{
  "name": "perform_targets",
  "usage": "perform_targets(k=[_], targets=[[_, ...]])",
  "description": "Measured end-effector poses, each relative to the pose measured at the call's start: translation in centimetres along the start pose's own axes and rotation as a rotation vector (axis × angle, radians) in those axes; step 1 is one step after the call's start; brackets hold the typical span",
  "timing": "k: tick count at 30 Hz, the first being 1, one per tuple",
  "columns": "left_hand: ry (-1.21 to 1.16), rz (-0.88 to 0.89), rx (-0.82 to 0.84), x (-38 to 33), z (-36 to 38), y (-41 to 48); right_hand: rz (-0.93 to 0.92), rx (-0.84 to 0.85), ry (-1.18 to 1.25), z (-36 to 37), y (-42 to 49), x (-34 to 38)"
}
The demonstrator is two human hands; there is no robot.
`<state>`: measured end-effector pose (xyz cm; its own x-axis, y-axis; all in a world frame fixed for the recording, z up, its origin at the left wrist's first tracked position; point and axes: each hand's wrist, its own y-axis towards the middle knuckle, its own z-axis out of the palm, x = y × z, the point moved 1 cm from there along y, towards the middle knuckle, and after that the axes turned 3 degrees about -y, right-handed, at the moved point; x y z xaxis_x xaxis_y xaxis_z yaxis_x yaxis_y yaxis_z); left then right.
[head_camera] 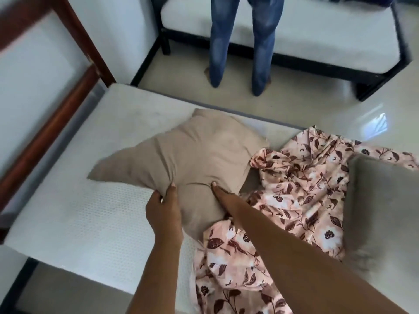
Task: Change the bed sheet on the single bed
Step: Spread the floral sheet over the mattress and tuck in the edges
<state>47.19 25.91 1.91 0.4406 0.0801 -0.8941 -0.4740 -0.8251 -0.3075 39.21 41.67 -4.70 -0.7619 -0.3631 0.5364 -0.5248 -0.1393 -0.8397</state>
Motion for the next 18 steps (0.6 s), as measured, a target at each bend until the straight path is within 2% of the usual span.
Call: perform_targets(k=[3,7,12,14,16,18], targets=[[0.046,0.223,-0.011,-5.1,-0.7,-1.5,0.044,0.143,0.125,0.7,-1.7,1.0],[0.072,0.357,0.027,-10.4,-1.0,-5.7,0.03,0.301,0.306,1.0,-4.3,2.3],[0.1,0.612,0.056,-15.5,-1.2,-11.7,-0.123,0.346,0.447,-0.2,-5.6,4.9],[0.187,0.752,0.069,-16.9,-0.9,-13.8,-0.151,0.391,0.487,-2.0,-6.4,6.4],[0.292,0.861,0.109,-17.5,-0.2,-15.8,-0.209,0.344,0.531,-4.6,-10.0,8.8],[0.354,0.95,0.171,-17.7,0.8,-18.1,-0.215,0.396,0.638,-7.2,-11.8,9.6]])
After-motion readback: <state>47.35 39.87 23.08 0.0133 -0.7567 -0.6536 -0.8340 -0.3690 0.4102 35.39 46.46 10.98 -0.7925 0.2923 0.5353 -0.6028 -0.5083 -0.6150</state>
